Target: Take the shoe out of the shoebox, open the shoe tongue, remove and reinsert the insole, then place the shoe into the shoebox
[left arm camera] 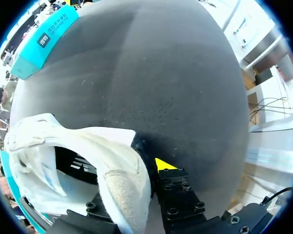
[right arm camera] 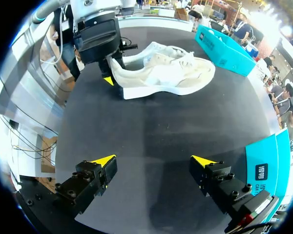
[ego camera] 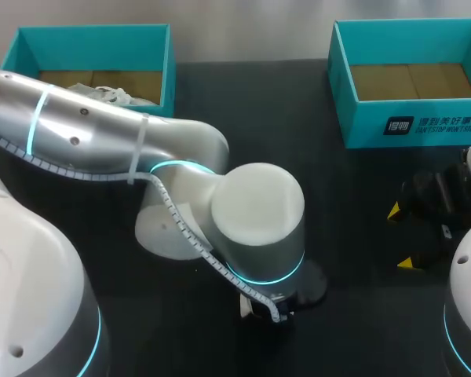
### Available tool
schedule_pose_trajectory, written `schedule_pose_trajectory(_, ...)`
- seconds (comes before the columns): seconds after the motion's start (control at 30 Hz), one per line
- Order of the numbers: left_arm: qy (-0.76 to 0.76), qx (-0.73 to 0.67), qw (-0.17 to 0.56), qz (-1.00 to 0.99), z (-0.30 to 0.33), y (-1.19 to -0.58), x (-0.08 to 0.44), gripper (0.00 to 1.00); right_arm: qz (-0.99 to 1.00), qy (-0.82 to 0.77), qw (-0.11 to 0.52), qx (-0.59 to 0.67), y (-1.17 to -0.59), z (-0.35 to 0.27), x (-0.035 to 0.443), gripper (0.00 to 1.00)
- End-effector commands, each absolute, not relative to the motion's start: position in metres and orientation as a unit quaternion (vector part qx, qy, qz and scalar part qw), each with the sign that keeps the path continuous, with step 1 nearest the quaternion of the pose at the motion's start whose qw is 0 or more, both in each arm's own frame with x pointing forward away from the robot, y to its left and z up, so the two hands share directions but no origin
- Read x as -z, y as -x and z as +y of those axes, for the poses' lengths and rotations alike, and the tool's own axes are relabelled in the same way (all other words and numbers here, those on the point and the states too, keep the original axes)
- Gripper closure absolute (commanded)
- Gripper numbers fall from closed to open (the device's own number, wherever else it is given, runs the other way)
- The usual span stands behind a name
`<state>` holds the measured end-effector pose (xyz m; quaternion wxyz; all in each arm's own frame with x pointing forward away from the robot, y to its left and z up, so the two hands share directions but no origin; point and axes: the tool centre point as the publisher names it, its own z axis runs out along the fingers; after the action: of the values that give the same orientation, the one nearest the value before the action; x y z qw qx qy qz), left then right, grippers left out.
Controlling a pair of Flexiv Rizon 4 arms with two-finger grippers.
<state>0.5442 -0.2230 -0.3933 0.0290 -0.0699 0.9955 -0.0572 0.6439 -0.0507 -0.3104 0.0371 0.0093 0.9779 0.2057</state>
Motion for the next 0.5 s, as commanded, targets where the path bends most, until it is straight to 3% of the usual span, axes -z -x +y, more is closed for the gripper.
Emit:
schedule_pose_trajectory(0.03,0.067,0.064,0.017,0.996,-0.210,-0.553,0.373,1.00,0.978,-0.010,0.038,-0.204,-0.643,-0.050,0.310,0.00)
schedule_pose_trajectory(0.5,0.027,0.054,-0.004,0.998,-0.170,-0.607,0.284,1.00,0.978,-0.010,0.038,-0.204,-0.643,-0.050,0.310,0.00)
